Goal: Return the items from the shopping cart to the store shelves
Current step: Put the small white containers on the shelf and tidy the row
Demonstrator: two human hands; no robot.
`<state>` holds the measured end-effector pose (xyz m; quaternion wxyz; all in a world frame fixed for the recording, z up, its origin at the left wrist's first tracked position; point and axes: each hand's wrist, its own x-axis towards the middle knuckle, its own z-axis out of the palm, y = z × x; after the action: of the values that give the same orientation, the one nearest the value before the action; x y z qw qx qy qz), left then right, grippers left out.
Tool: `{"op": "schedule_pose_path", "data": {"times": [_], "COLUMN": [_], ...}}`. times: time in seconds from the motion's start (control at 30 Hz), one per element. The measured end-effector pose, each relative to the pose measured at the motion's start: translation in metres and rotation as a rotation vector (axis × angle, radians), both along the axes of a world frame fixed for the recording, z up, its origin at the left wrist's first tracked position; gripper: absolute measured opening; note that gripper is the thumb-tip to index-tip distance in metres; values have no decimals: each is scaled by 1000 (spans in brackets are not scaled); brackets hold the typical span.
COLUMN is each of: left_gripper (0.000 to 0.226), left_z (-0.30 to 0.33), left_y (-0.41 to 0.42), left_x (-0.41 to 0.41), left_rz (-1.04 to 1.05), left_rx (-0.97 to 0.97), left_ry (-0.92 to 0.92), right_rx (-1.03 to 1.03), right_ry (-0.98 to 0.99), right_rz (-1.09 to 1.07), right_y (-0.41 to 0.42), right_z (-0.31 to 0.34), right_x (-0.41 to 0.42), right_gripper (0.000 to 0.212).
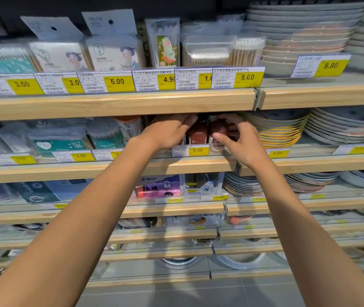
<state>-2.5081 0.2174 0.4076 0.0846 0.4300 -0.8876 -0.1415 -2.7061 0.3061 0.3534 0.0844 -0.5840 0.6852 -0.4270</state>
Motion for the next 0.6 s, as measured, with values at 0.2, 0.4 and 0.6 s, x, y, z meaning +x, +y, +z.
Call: {"op": "schedule_pose_path", "data": {"times": [0.2,0.4,0.6], "left_gripper": [50,63,46], "left_z": [4,7,10], "left_y": [-8,-8,-4], "left_x": [25,30,45], "left_rz": [60,-55,-18], "left_rx": [-12,-35,-101], "left_ry": [-158,-80,-184], "right_rx": [-147,-3,52], "right_ry": [335,440,485], "right_rz": [-88,48,-2], "right_y": [-5,-28,-36], "right_z": [14,21,20], "right_x": [41,69,70], "right_gripper": [35,35,48]}}
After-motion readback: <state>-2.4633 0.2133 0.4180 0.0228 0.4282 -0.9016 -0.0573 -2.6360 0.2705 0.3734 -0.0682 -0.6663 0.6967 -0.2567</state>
